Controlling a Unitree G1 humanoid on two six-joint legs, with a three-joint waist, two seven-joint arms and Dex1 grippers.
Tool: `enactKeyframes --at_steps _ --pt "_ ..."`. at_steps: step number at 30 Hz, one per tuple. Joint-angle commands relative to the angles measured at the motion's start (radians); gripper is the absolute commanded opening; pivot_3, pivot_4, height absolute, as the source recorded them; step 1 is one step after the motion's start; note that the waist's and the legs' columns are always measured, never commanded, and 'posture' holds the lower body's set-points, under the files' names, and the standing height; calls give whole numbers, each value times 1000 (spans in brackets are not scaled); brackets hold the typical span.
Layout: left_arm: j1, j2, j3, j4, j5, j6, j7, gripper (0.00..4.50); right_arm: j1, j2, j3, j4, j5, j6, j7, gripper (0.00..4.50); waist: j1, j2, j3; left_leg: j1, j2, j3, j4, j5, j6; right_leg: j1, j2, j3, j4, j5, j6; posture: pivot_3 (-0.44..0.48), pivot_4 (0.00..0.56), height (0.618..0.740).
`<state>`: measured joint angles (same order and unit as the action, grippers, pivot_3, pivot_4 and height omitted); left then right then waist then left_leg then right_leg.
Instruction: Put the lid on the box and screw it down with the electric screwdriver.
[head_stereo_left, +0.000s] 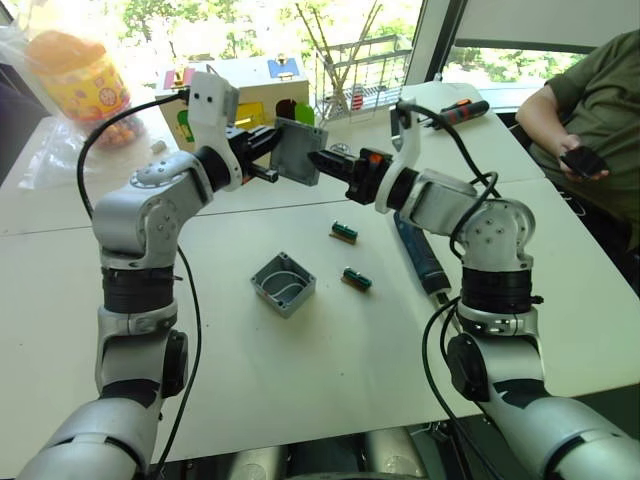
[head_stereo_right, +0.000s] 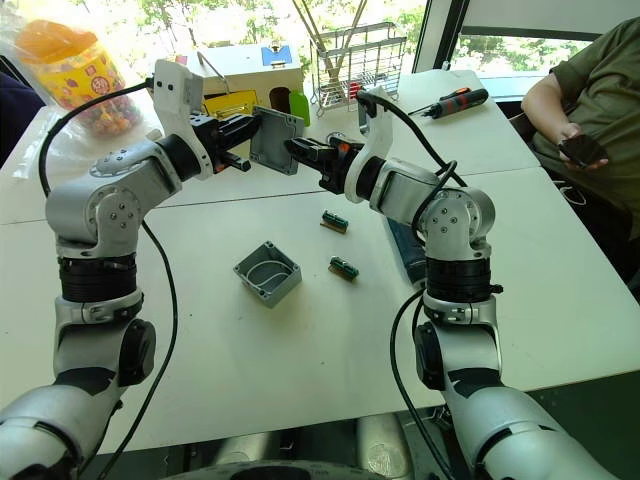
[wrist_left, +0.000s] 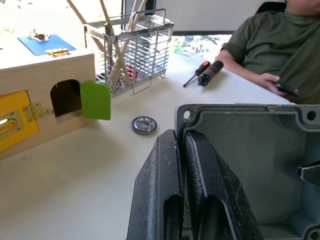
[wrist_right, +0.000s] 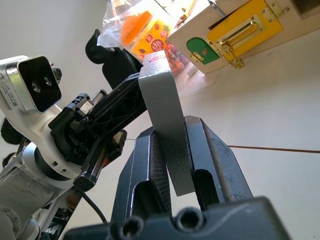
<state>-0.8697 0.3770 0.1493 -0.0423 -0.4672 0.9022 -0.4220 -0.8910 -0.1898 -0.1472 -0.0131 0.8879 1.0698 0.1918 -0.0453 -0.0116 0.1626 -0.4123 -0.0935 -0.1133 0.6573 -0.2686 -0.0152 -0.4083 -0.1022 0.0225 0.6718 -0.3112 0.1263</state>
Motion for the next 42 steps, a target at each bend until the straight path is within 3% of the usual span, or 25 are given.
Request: enactKeyframes --at_steps 1,3,4,8,11,12,17,20,23,26,32,33,42 --pt "-3 1 20 -38 -36 -26 -28 0 -14 20 -22 -38 21 -14 13 107 0 0 0 0 0 0 0 0 0 0 0 0 0 0 0 0 150 740" --pt "2 3 37 -41 -61 -21 -47 0 -8 27 -23 -47 24 -16 13 107 0 0 0 0 0 0 0 0 0 0 0 0 0 0 0 0 150 740" --pt "3 4 48 -40 -77 -14 -59 689 -4 30 -24 -53 25 -17 14 107 0 0 0 0 0 0 0 0 0 0 0 0 0 0 0 0 150 740" --pt "4 17 68 -38 -116 -2 -81 2443 0 39 -29 -62 22 -19 11 107 0 0 0 0 0 0 0 0 0 0 0 0 0 0 0 0 150 740" --pt "13 65 75 -44 -141 21 -113 4095 3 44 -30 -69 11 -31 7 107 -1 0 0 0 0 0 0 0 0 0 0 0 0 0 0 0 150 740" --pt "24 102 77 -60 -163 38 -150 4456 5 41 -27 -73 2 -38 7 107 -2 0 0 0 0 0 0 0 0 0 0 0 0 0 0 0 150 740" --pt "27 250 159 -39 -296 137 -271 4456 29 10 13 -102 -101 -128 13 107 -18 0 0 0 0 0 -4 0 -1 -2 0 0 1 0 0 0 150 740" --pt "31 328 186 53 -290 133 -306 4456 124 -174 251 -249 -396 -360 126 107 -16 0 0 0 0 0 -4 0 -1 -2 0 0 0 0 0 0 150 740" --pt "31 346 165 102 -275 115 -316 4456 252 -400 508 -414 -689 -632 284 107 -14 0 0 0 -2 0 -4 0 0 -5 0 0 1 0 0 0 150 740" --pt "52 350 114 90 -266 107 -349 3562 384 -485 573 -474 -890 -830 260 107 -15 0 0 0 -2 0 -4 0 0 -3 0 0 1 0 1 0 150 740" --pt "54 318 6 71 -240 99 -378 386 469 -493 692 -435 -1383 -1041 140 107 -4 0 0 0 -1 2 -1 1 -1 -3 0 1 3 0 1 0 150 740" --pt "51 314 -15 71 -234 101 -382 26 475 -474 717 -430 -1451 -1052 128 107 1 0 0 0 -1 2 -1 1 -1 -3 0 1 4 0 1 0 150 740" --pt "25 341 -170 132 -158 72 -527 26 546 -250 802 -414 -1748 -1036 122 107 7 0 0 0 -2 1 2 1 -1 -4 1 1 10 0 0 0 150 740"
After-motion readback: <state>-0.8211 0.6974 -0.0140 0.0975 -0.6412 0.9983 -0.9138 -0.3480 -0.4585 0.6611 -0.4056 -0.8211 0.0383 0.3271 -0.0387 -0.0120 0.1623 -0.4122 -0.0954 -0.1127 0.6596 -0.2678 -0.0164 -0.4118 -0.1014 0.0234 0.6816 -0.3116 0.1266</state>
